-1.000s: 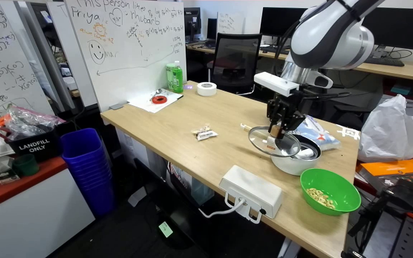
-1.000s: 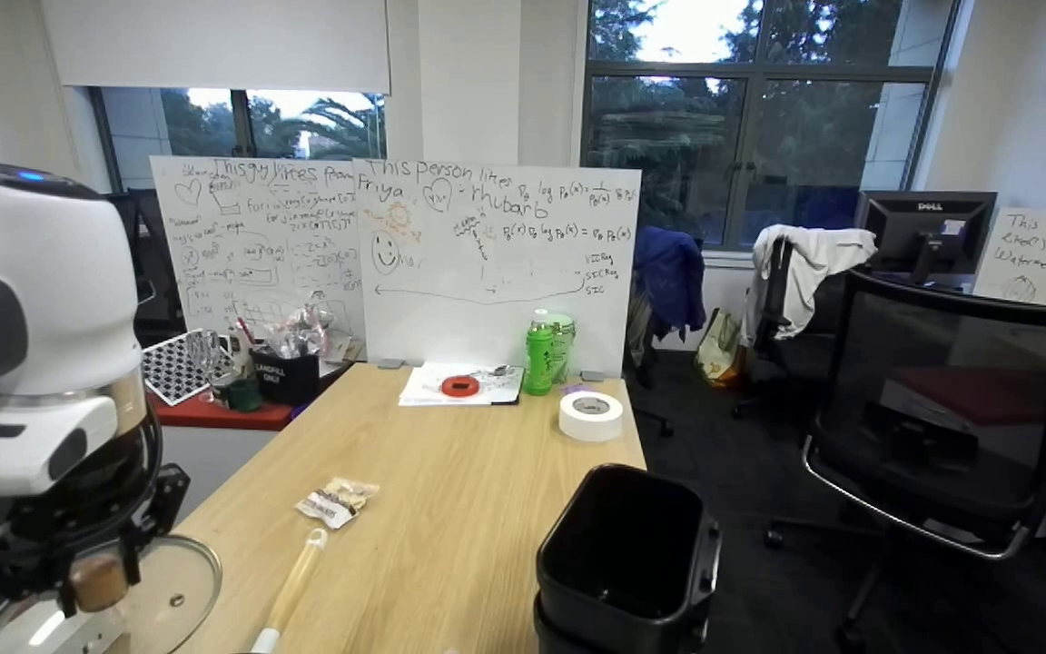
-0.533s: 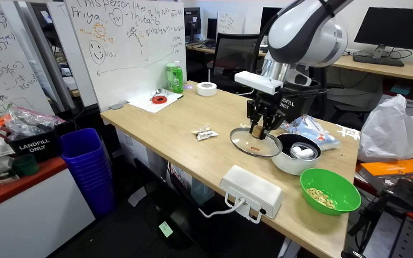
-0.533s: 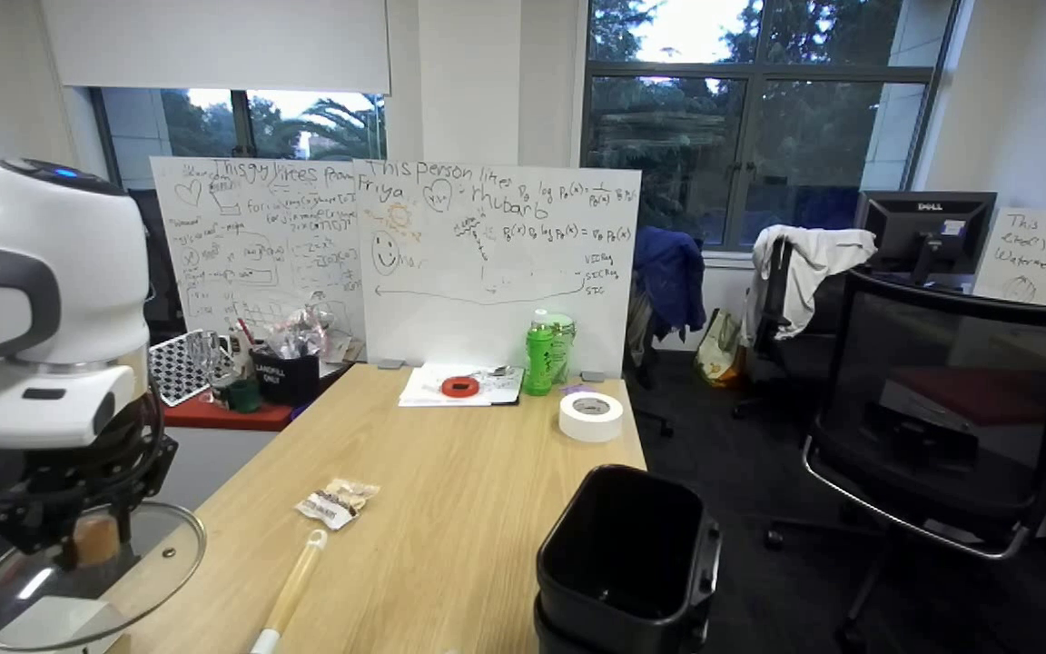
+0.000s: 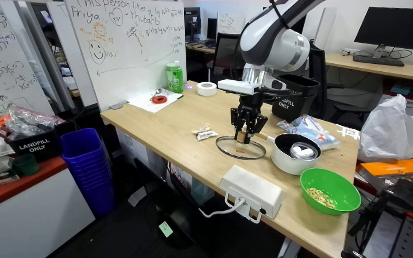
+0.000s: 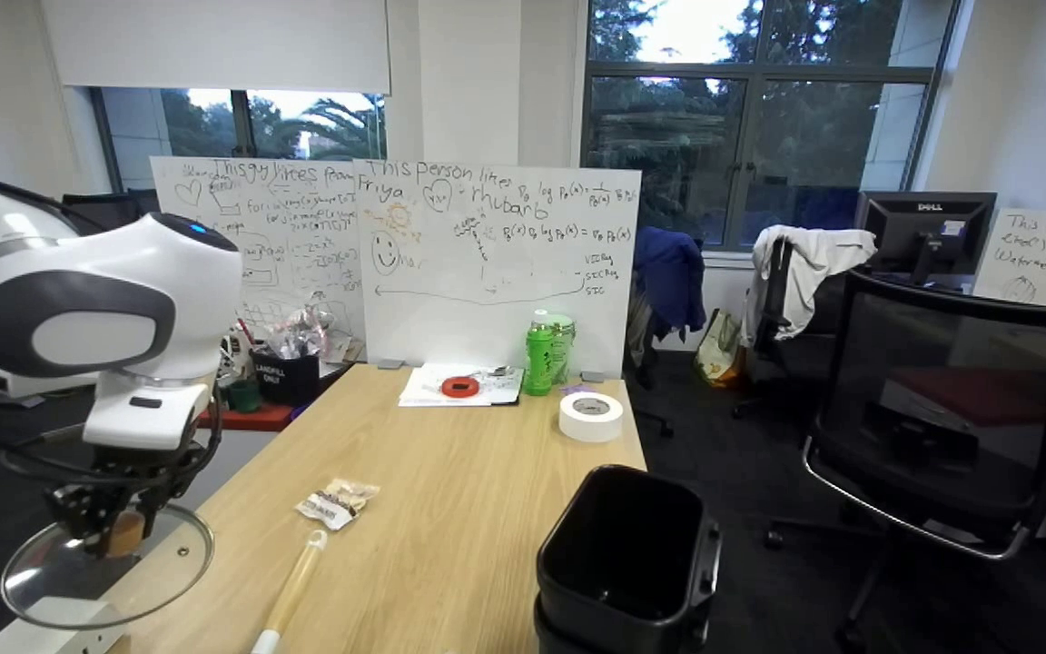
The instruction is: Remove the lid from the pot and put it on the table
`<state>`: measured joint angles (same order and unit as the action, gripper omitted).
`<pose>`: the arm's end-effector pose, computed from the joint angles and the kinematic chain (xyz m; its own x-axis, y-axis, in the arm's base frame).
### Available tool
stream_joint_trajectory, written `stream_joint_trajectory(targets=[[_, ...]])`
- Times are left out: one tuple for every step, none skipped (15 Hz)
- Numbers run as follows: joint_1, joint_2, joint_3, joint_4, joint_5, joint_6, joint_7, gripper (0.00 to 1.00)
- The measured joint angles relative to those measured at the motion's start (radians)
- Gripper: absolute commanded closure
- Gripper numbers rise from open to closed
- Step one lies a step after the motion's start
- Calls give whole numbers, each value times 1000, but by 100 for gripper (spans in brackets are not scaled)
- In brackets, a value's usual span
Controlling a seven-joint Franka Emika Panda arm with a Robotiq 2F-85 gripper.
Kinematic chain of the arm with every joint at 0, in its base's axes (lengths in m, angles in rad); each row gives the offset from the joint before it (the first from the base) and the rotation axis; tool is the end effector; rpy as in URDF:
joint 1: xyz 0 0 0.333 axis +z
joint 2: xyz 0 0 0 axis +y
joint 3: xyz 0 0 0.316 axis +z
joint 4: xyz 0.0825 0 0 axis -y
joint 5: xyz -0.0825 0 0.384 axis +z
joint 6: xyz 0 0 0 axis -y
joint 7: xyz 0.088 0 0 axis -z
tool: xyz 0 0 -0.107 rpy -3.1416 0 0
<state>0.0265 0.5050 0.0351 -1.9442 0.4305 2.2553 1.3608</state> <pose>0.5996 0.0479 0.2067 -0.0649 -0.9437 -0.3244 -0.9854 0.0094 0.1698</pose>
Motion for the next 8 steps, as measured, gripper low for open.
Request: stream_joint_trajectory(targets=[[-5, 32, -2, 43, 7, -39, 1, 84], [-10, 62, -4, 83, 14, -73, 2, 84], [-16, 92, -6, 125, 23, -108, 8, 84], [-22, 121, -9, 165, 31, -138, 15, 84], [-27, 151, -13, 204, 37, -158, 28, 84], [-31, 179, -18, 239, 42, -168, 42, 84], [-35, 205, -24, 271, 45, -169, 56, 84], [-37, 232, -32, 301, 46, -167, 74, 84]])
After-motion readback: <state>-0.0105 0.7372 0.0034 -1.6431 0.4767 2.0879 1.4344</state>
